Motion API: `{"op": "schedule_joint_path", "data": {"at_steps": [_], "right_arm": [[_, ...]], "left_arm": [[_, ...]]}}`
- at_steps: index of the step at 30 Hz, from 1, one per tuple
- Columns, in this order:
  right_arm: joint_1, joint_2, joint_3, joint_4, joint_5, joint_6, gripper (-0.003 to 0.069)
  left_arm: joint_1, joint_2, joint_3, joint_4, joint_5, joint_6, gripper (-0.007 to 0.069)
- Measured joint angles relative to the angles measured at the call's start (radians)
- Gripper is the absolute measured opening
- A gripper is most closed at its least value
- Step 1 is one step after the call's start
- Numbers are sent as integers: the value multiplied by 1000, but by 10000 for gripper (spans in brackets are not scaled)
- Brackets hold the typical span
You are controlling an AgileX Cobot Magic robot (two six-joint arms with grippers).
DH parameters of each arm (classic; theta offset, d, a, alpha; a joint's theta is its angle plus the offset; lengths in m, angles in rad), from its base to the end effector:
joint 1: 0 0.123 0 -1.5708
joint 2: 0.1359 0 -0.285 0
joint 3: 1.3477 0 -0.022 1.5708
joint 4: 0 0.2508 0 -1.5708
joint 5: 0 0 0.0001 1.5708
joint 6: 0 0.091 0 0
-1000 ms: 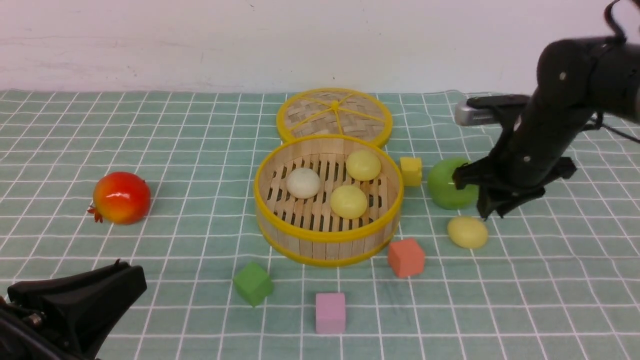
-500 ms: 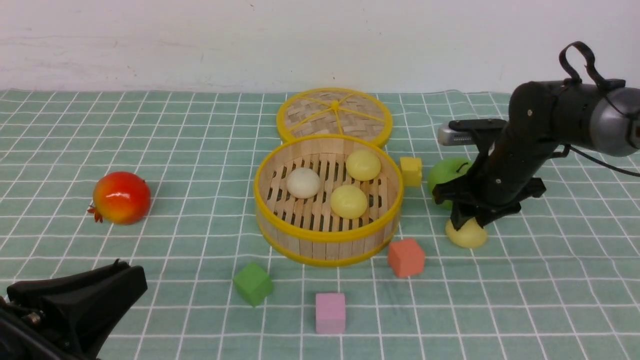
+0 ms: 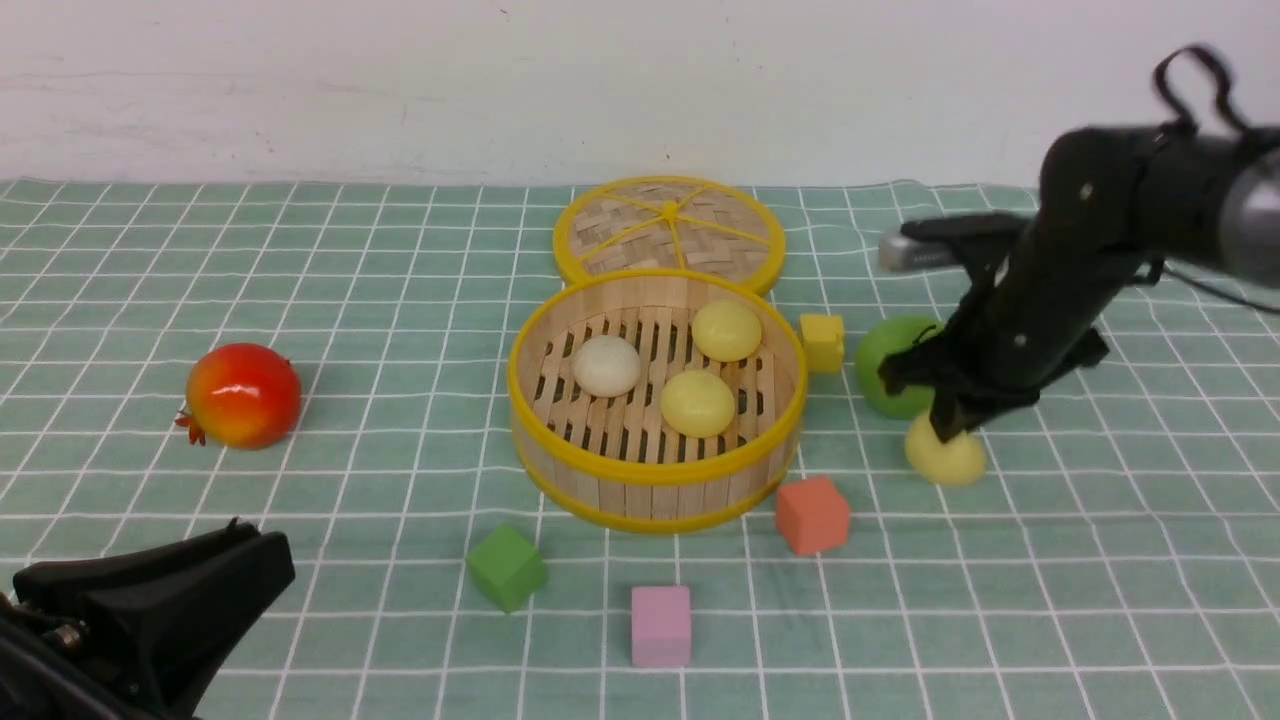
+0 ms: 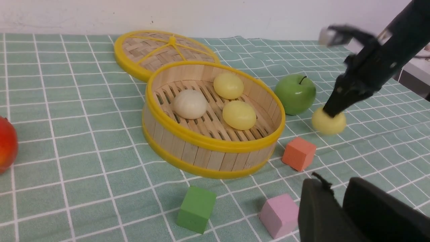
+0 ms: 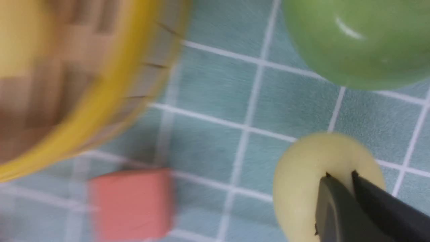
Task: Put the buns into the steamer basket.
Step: Use the right arm to put the steamed stuffed bun into the steamer
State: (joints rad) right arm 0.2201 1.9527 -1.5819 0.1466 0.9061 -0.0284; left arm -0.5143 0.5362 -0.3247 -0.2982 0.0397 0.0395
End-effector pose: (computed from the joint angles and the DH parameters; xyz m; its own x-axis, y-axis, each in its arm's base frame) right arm 0.4095 0.1023 0.2378 -0.9184 -0.1420 -0.3694 -0.2023 0.9707 0.1298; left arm 0.1025 -0.0592 0.2764 -0.2643 -0.1443 -0.9536 0.4493 0.8565 -0.2541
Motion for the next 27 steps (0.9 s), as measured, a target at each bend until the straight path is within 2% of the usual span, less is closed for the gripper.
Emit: {"op": "schedule_joint_path", "data": {"at_steps": [4, 6, 12, 17, 27], "right_arm": [[58, -100, 0, 67, -28, -79, 3], [125, -127, -11, 164, -77, -192, 3], [262, -56, -66, 346, -186, -364, 8], [298, 34, -117, 358, -199, -379, 10], [301, 142, -138, 358, -282, -382, 18]], "left_arm": [[0, 0, 0, 0, 0, 0, 116], [0, 0, 0, 0, 1, 0, 120], [0, 0, 0, 0, 1, 0, 128], [0, 0, 0, 0, 1, 0, 131], [0, 0, 0, 0, 1, 0, 133]]}}
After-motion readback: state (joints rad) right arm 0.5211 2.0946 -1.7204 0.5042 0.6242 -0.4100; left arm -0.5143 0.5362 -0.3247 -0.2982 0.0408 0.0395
